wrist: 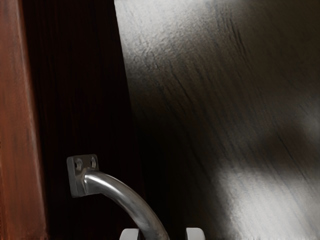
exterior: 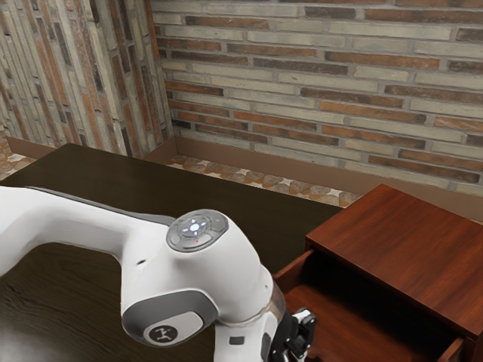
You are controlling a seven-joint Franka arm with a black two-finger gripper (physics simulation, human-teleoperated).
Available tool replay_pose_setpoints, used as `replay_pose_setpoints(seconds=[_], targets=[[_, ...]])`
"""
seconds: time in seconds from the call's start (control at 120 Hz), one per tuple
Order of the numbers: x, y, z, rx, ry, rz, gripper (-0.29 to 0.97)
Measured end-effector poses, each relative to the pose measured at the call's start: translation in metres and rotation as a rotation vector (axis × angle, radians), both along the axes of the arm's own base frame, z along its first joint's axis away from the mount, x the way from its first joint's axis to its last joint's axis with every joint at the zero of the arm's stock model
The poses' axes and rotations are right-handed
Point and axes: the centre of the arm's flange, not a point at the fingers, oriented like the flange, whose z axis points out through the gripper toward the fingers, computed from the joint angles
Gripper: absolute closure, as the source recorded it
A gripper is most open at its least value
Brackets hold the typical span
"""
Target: Pull the drawer handle with one arm to open the drawer
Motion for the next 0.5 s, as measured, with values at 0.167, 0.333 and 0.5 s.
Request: replay_pose_setpoints(seconds=[0.167, 0.333, 0.5], targets=[[-0.004, 0.005, 0.022, -0.023, -0.033, 0.006, 0.67], [-0.016, 0.045, 0.137, -0.094, -0.164, 0.062, 0.41], [0.033, 0.117, 0.173, -0.014, -0.080, 0.251, 0.19]])
